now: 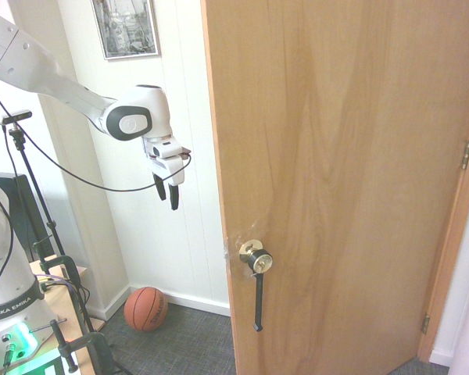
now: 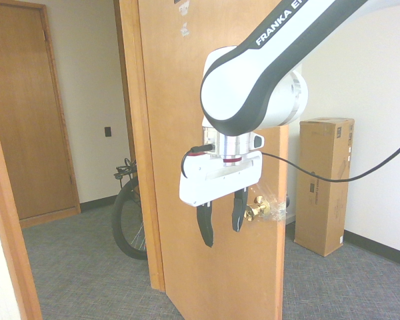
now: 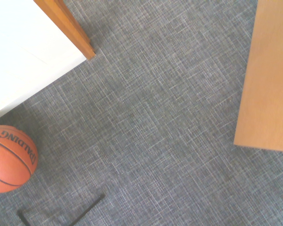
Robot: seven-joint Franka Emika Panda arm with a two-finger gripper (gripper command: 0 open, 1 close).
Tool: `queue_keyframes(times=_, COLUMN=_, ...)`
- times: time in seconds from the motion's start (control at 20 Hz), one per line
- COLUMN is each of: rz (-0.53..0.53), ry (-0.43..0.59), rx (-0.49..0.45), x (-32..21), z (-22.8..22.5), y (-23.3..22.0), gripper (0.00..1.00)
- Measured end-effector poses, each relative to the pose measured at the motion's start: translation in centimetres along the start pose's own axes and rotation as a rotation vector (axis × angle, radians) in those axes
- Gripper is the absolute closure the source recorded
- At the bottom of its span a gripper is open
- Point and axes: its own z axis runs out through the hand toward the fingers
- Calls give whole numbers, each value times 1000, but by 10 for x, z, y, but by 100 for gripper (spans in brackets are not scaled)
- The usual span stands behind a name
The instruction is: Close the door
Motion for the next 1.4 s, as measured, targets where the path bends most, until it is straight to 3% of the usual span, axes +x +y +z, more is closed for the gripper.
queue_keyframes(times=0.4, rz=53, ry=13, rx=28, x=7, z=-5, y=29, gripper=0)
queue_keyframes(times=0.7, rz=98, ry=43, rx=96, x=5, z=-33, y=59, gripper=0)
queue_keyframes(times=1.4, rz=324, ry=40, rx=147, x=65, z=-64, y=193, gripper=0)
